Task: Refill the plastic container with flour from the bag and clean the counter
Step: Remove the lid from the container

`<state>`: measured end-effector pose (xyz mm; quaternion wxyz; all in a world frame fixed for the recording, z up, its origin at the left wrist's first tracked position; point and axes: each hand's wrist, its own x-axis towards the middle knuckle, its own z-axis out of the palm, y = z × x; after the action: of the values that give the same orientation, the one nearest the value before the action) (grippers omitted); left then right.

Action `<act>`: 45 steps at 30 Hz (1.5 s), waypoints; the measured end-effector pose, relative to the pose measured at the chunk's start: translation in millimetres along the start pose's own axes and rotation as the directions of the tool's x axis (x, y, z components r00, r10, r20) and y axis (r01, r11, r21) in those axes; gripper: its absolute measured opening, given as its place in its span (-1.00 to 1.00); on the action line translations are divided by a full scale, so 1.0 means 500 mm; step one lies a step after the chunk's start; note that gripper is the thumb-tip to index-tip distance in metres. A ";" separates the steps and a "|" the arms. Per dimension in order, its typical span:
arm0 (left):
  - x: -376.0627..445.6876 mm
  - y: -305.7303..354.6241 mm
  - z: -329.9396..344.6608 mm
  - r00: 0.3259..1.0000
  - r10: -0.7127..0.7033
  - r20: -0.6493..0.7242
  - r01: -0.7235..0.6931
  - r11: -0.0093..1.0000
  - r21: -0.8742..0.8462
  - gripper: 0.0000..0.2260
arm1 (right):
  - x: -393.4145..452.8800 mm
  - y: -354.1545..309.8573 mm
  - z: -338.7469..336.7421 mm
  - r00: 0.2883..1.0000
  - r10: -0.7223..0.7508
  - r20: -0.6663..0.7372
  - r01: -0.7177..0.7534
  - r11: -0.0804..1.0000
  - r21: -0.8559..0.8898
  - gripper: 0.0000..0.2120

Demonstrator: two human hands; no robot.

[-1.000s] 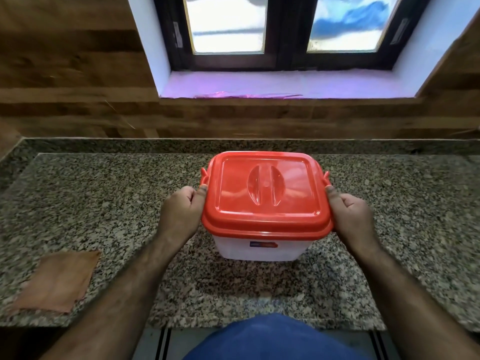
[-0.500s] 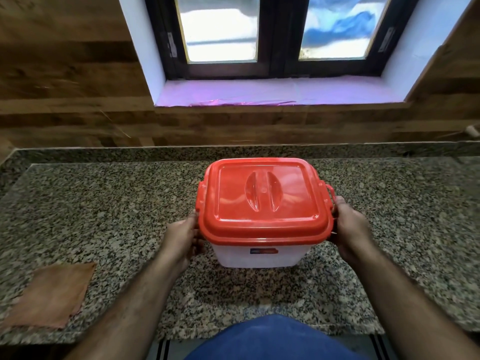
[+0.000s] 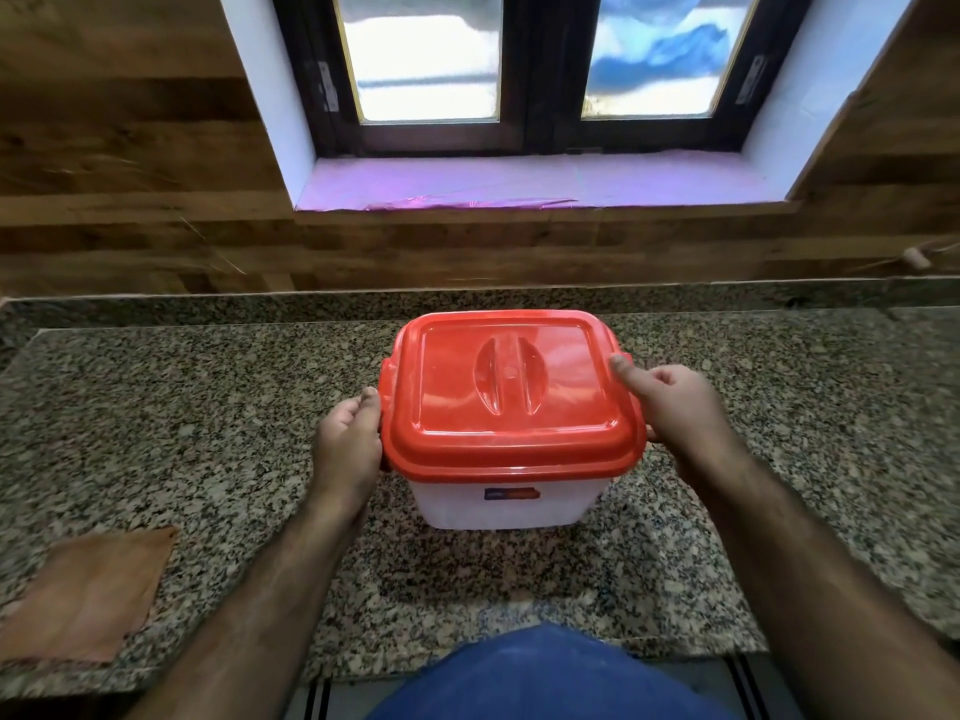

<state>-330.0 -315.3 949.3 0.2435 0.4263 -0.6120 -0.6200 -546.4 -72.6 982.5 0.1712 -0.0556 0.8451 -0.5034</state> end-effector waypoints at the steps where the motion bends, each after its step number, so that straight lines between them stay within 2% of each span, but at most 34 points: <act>1: -0.004 0.008 0.003 1.000 -0.003 0.001 0.003 1.000 -0.003 -0.67 | -0.002 -0.010 -0.002 1.000 -0.003 0.009 0.003 0.999 -0.049 -0.45; 3: -0.004 0.012 0.007 1.000 -0.002 -0.008 0.002 1.000 -0.003 -0.65 | -0.001 -0.019 -0.002 1.000 0.016 0.006 -0.015 0.995 -0.096 -0.36; 5: 0.001 0.010 0.006 1.000 -0.011 -0.019 0.010 1.000 -0.020 -0.64 | -0.005 -0.031 -0.005 0.999 0.040 0.016 -0.039 0.997 -0.068 -0.35; 9: 0.010 0.005 0.002 0.999 -0.035 0.010 0.035 0.998 -0.051 -0.60 | -0.028 -0.075 -0.014 1.000 -0.022 0.020 0.019 0.984 0.175 -0.34; 11: 0.011 0.005 0.001 0.999 -0.036 0.037 0.038 0.998 -0.043 -0.56 | -0.032 -0.103 -0.016 0.997 -0.033 0.070 0.005 0.931 0.365 -0.40; 14: 0.013 -0.001 0.001 0.999 -0.029 0.021 0.029 0.999 0.016 -0.56 | -0.039 -0.145 -0.017 0.981 -0.055 0.186 -0.072 0.789 0.610 -0.46; 16: 0.011 -0.013 0.007 0.996 0.057 -0.073 -0.053 0.997 0.064 -0.56 | -0.044 -0.170 -0.026 0.985 -0.085 0.153 -0.042 0.733 0.679 -0.46; 17: 0.006 -0.020 0.009 0.977 0.166 -0.133 -0.153 0.983 0.102 -0.56 | -0.042 -0.178 -0.033 0.987 -0.106 0.120 -0.010 0.706 0.708 -0.49; 18: -0.002 -0.025 0.011 0.928 0.324 -0.182 -0.294 0.940 0.172 -0.57 | -0.042 -0.185 -0.040 0.989 -0.121 0.084 0.020 0.672 0.740 -0.49; 19: -0.010 -0.029 0.014 0.851 0.494 -0.180 -0.442 0.857 0.266 -0.57 | -0.040 -0.191 -0.049 0.990 -0.133 0.047 0.049 0.642 0.765 -0.47; 21: -0.019 -0.033 0.023 0.655 0.755 -0.020 -0.666 0.590 0.456 -0.56 | -0.031 -0.199 -0.065 0.989 -0.145 -0.027 0.109 0.592 0.798 -0.42; 22: -0.024 -0.028 0.031 0.578 0.808 0.113 -0.737 0.457 0.498 -0.55 | -0.023 -0.202 -0.072 0.986 -0.158 -0.062 0.143 0.571 0.808 -0.41; 23: -0.031 -0.016 0.043 0.530 0.804 0.271 -0.790 0.351 0.503 -0.53 | -0.012 -0.202 -0.079 0.979 -0.176 -0.101 0.183 0.553 0.813 -0.39; 24: -0.036 0.000 0.058 0.511 0.741 0.436 -0.827 0.286 0.483 -0.50 | -0.004 -0.203 -0.086 0.970 -0.197 -0.145 0.231 0.541 0.809 -0.37; 26: -0.047 0.028 0.100 0.477 0.521 0.708 -0.873 0.188 0.450 -0.44 | 0.010 -0.202 -0.099 0.930 -0.252 -0.267 0.364 0.551 0.751 -0.38; 27: -0.051 0.037 0.124 0.442 0.432 0.786 -0.890 0.104 0.443 -0.44 | 0.014 -0.202 -0.106 0.900 -0.284 -0.331 0.436 0.568 0.698 -0.40; 29: -0.063 0.049 0.165 0.367 0.339 0.867 -0.914 -0.043 0.404 -0.48 | 0.018 -0.197 -0.122 0.826 -0.352 -0.440 0.561 0.595 0.576 -0.39; 30: -0.065 0.049 0.182 0.337 0.324 0.884 -0.922 -0.078 0.380 -0.52 | 0.020 -0.195 -0.131 0.784 -0.391 -0.482 0.614 0.605 0.507 -0.39; 33: -0.066 0.034 0.209 0.344 0.296 0.891 -0.919 -0.089 0.384 -0.59 | 0.027 -0.183 -0.162 0.679 -0.518 -0.521 0.703 0.663 0.258 -0.41; 35: -0.060 0.024 0.207 0.357 0.293 0.887 -0.919 -0.057 0.389 -0.60 | 0.038 -0.163 -0.177 0.631 -0.607 -0.483 0.720 0.690 0.074 -0.44; 37: -0.053 0.021 0.207 0.352 0.296 0.888 -0.925 -0.035 0.378 -0.60 | 0.059 -0.132 -0.185 0.607 -0.694 -0.387 0.704 0.695 -0.143 -0.48; 39: -0.050 0.019 0.204 0.337 0.301 0.892 -0.931 -0.031 0.363 -0.60 | 0.087 -0.093 -0.183 0.612 -0.747 -0.261 0.652 0.663 -0.367 -0.52; 41: -0.050 0.016 0.204 0.332 0.311 0.891 -0.933 -0.033 0.359 -0.61 | 0.121 -0.045 -0.175 0.612 -0.778 -0.145 0.609 0.580 -0.542 -0.56; 43: -0.048 0.011 0.205 0.325 0.330 0.886 -0.934 -0.037 0.356 -0.60 | 0.154 0.007 -0.159 0.622 -0.781 -0.055 0.595 0.516 -0.616 -0.63; 45: -0.044 0.007 0.206 0.327 0.343 0.881 -0.933 -0.032 0.358 -0.59 | 0.178 0.067 -0.139 0.647 -0.762 0.011 0.600 0.501 -0.623 -0.70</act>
<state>-404.4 -241.0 946.1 0.0717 -0.0923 -0.9900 -0.0796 -651.1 -22.2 963.0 -0.1840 -0.3682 0.8760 -0.2513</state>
